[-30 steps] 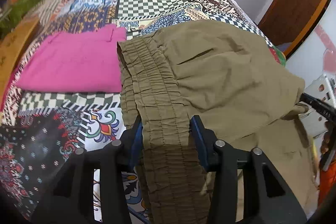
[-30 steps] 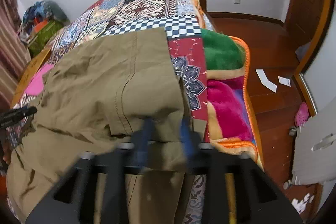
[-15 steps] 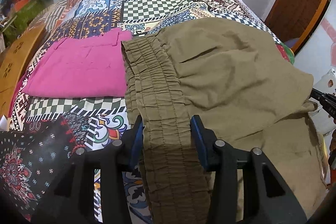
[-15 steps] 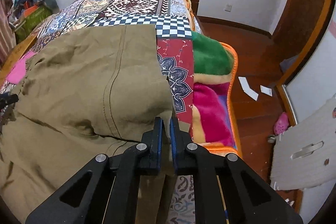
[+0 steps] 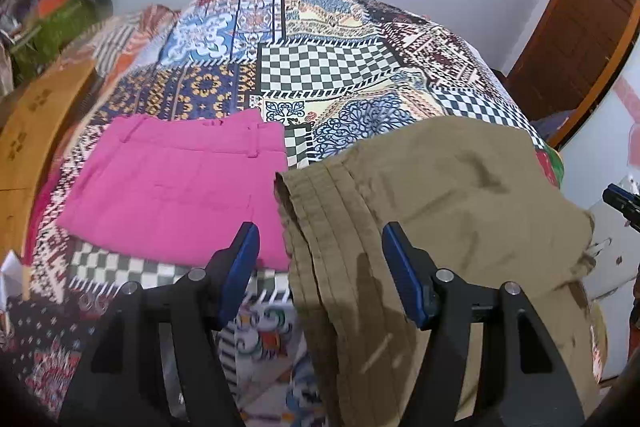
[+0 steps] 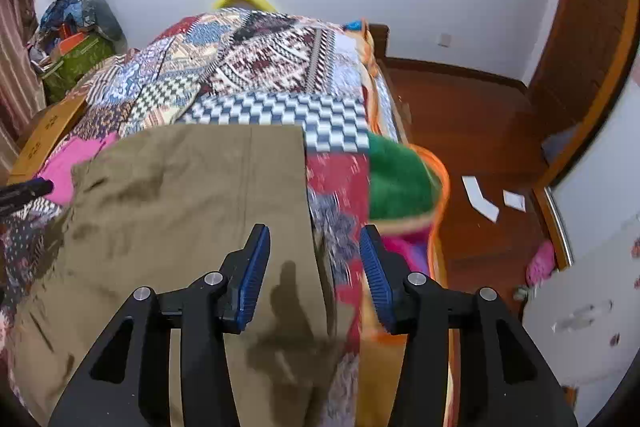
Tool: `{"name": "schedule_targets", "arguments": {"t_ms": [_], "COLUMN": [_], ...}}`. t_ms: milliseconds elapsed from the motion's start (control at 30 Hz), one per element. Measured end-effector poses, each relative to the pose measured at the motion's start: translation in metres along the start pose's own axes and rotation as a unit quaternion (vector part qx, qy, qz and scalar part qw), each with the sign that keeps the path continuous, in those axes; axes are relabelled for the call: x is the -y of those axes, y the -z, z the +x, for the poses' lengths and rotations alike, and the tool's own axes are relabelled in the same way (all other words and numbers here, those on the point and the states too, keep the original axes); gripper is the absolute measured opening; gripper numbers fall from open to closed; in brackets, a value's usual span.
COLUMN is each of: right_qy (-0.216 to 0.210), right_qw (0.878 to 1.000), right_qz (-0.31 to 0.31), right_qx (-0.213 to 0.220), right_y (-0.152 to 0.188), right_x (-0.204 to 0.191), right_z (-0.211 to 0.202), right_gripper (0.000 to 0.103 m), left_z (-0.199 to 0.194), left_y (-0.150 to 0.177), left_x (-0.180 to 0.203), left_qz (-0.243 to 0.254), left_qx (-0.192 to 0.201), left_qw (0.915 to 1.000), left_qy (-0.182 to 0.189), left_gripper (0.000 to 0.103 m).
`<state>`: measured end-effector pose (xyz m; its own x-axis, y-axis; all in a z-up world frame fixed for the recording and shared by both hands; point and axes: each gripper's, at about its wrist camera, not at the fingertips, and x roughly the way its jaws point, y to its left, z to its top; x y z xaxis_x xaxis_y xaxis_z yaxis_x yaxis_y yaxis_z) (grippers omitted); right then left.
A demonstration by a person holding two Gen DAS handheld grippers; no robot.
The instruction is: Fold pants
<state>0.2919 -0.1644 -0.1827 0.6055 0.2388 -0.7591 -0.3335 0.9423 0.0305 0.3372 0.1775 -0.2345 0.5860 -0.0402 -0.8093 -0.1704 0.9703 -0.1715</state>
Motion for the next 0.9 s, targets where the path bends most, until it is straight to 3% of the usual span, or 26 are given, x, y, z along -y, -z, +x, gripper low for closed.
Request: {"name": "schedule_targets", "arguments": {"t_ms": [167,467,733,800,833,900], "right_qy": [-0.017,-0.016,-0.039,-0.044,-0.048,-0.038], "right_qw": [0.999,0.995,0.991,0.992,0.992,0.993], "right_qz": [-0.029,-0.047,-0.035,-0.033,-0.033,-0.043], "right_qx": [-0.015,-0.088,-0.124,-0.112,-0.107,-0.101], "right_y": [-0.028,-0.065,-0.069,-0.069,-0.069,-0.068], "right_x": [-0.007,-0.009,-0.017,-0.02,-0.021,-0.026], "right_z": [0.033,0.114,0.152,0.15,0.149,0.147], "right_gripper": [0.045,0.045,0.046,0.042,0.031,0.023], "left_z": [0.033,0.069,0.081,0.081,0.08,0.079], "left_y": [-0.015,-0.024,-0.029,-0.029,-0.028,-0.029], "left_x": [-0.008,-0.014,-0.012,-0.01,-0.008,-0.006], "left_qz": [-0.009,-0.014,-0.002,0.002,0.006,0.011], "left_qx": [-0.029,-0.062,-0.067,-0.059,-0.053,-0.045], "left_qw": [0.999,0.9954,0.9938,0.995,0.9958,0.9968], "left_qy": [0.031,0.071,0.089,0.081,0.075,0.065], "left_gripper": [0.063,0.063,0.052,0.049,0.047,0.042]}}
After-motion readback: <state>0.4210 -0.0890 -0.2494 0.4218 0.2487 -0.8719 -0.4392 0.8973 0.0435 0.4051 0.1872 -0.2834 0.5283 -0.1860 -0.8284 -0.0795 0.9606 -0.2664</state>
